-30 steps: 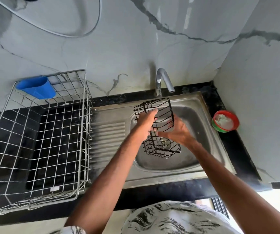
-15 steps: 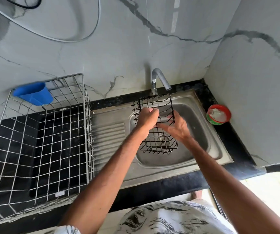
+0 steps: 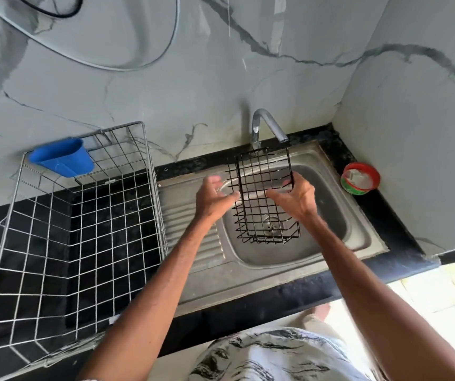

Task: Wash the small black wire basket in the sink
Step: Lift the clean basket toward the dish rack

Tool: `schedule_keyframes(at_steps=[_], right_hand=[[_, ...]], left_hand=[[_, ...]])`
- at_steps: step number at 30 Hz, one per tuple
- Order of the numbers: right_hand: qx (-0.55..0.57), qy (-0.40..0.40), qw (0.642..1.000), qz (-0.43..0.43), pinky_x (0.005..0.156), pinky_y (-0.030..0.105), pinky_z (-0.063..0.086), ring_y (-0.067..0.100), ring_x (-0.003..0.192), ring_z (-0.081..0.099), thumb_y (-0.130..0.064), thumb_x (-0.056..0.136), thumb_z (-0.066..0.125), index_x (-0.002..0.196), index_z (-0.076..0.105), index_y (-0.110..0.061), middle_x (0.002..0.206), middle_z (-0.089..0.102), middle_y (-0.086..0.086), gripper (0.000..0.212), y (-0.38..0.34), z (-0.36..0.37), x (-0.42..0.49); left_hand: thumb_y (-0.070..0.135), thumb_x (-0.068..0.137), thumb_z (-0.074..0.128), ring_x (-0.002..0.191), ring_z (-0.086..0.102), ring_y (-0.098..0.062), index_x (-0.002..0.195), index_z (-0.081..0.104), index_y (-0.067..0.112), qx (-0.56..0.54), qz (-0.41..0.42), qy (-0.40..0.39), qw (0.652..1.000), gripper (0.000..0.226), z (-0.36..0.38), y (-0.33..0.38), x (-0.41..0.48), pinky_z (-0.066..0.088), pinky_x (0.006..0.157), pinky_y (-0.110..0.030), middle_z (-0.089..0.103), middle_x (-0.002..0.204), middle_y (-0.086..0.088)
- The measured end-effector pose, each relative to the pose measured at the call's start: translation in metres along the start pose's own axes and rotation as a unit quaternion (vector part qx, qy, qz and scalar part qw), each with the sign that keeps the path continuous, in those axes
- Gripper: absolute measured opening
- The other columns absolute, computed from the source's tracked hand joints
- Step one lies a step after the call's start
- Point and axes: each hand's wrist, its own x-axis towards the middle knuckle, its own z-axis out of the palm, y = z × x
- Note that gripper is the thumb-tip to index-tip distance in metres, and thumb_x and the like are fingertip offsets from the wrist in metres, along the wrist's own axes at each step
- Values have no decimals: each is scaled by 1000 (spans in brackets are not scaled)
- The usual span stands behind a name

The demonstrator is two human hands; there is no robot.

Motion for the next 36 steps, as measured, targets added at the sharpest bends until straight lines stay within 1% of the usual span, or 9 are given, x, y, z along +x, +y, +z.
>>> schedule_keyframes(at_steps=[5, 9, 12, 16, 22, 28, 30, 32, 36], right_hand=[[13, 36, 999, -35, 54, 14, 46, 10, 76, 67, -40, 77, 80, 113, 59, -4, 92, 69, 2, 55, -27, -20, -1], [75, 44, 992, -90, 71, 37, 61, 17, 75, 65, -35, 80, 81, 117, 58, -3, 91, 69, 6, 55, -63, -45, -3], [89, 108, 979, -147, 65, 38, 55, 17, 78, 59, -45, 71, 71, 113, 58, -7, 101, 69, 15, 58, -89, -64, -4], [109, 165, 960, -197, 79, 29, 55, 20, 99, 64, -28, 77, 64, 138, 47, -4, 113, 65, 10, 69, -94, -59, -1], [46, -60, 997, -23, 111, 52, 45, 34, 139, 41, 3, 62, 56, 157, 17, -6, 152, 37, 20, 103, -19, 0, -1], [85, -49, 992, -74, 121, 47, 32, 30, 144, 34, -2, 57, 53, 158, 12, -10, 157, 31, 16, 109, -37, 2, 4], [99, -48, 992, -53, 120, 46, 34, 28, 141, 37, -4, 56, 51, 157, 13, -10, 155, 33, 16, 108, -39, 6, 3], [100, -49, 992, -57, 120, 42, 33, 23, 136, 39, 2, 60, 53, 155, 18, -10, 154, 35, 16, 102, -40, 8, -6], [119, -49, 990, -50, 117, 34, 36, 22, 139, 39, 12, 66, 52, 156, 19, -11, 154, 36, 12, 99, -45, 15, -22]], left_hand=[[26, 71, 96, 150, 35, -32, 164, 15, 16, -10, -41, -204, 978, 123, -8, 1, 19, 34, 122, -43, 24, 169, -17], [46, 37, 104, 138, 52, -31, 164, 21, 21, -32, -1, -225, 974, 154, -19, 28, 39, 50, 109, -48, 37, 162, -18], [48, 39, 103, 126, 64, -23, 154, 40, 15, -56, 88, -164, 981, 135, -33, 55, 50, 52, 105, -41, 62, 143, -8], [35, 58, 98, 111, 71, -19, 136, 56, 20, -51, 173, -121, 976, 90, -42, 63, 50, 58, 95, -28, 69, 127, -4], [49, 58, 100, 117, 66, -24, 123, 62, 15, 132, 61, -173, 974, 83, -3, -17, 20, 55, 97, -31, 69, 124, 0], [59, 61, 93, 112, 63, -23, 129, 58, 8, 157, 132, -105, 973, 93, -17, -2, 14, 53, 104, -44, 66, 124, -8], [38, 70, 96, 118, 55, -19, 142, 49, 6, 143, 106, -117, 977, 91, -21, 1, 16, 41, 110, -27, 57, 132, -6], [25, 78, 92, 107, 48, -10, 148, 41, -1, 163, 90, -110, 976, 91, -22, -2, 12, 28, 94, -11, 47, 120, 4], [36, 69, 96, 109, 57, -17, 131, 55, 8, 179, 84, -108, 974, 80, -34, -9, 0, 50, 99, -33, 58, 123, 0]])
